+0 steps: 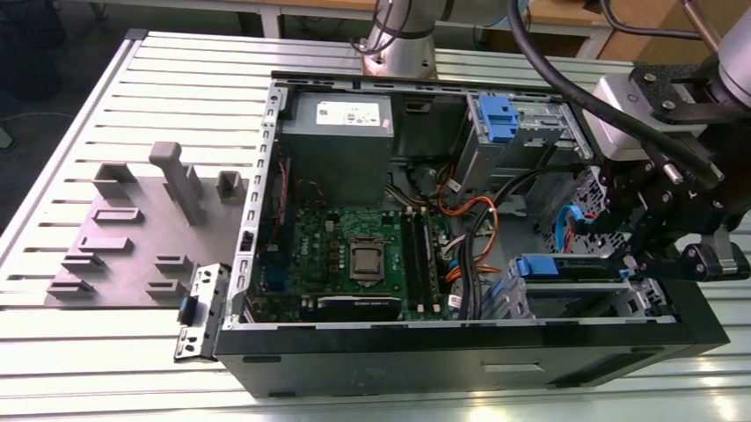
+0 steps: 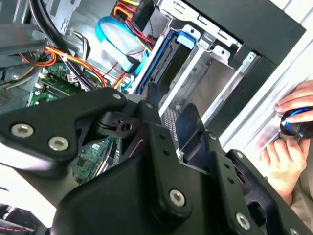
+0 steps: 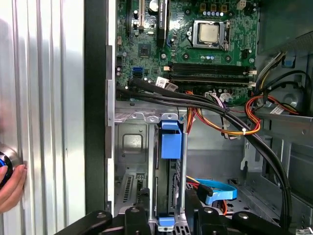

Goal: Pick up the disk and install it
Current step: 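Insert the disk into the insertion slot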

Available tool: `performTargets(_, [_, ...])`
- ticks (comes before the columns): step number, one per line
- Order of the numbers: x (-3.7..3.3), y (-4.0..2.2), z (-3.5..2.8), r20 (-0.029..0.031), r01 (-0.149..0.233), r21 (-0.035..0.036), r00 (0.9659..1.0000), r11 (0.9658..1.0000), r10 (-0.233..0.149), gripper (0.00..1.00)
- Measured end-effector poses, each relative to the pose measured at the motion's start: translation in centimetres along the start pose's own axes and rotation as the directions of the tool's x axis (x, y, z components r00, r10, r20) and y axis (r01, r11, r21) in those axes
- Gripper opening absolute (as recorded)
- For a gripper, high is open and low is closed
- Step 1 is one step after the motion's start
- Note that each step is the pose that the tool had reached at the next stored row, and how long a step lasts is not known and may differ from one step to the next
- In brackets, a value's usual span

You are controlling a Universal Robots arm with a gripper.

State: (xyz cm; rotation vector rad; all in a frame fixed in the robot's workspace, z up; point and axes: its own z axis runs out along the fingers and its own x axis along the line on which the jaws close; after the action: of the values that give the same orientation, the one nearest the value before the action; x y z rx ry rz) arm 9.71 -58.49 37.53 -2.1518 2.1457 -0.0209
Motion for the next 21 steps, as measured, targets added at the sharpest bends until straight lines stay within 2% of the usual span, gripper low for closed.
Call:
performTargets(2, [0.0, 0.0, 0.0, -0.0002, 0.0, -0.0004, 1.0, 1.0, 0.0, 0.42])
performTargets(3, [0.01, -0.02, 0.06, 0.0001, -0.001, -0.0106, 1.0, 0.9999, 0.001, 0.42])
performTargets(7, [0.02, -0.14, 0.19, -0.0002, -0.005, -0.0758, 1.0, 0.9971, 0.005, 0.42])
performTargets(8, [0.01, -0.15, 0.21, -0.0002, -0.006, -0.0881, 1.0, 0.9961, 0.006, 0.42])
performTargets(12, [0.02, -0.15, 0.23, -0.0004, -0.006, -0.0895, 1.0, 0.996, 0.006, 0.42])
performTargets(15, [0.04, -0.16, 0.61, -0.0003, -0.006, -0.0899, 1.0, 0.9959, 0.006, 0.42])
performTargets(16, [0.05, -0.26, 0.74, -0.0004, -0.006, -0.0919, 1.0, 0.9958, 0.006, 0.42])
performTargets(19, [0.07, -0.85, 1.06, -0.0017, -0.007, -0.105, 1.0, 0.9945, 0.006, 0.42])
performTargets(21, [0.08, -1.18, 1.28, -0.003, -0.007, -0.1112, 1.0, 0.9938, 0.007, 0.42])
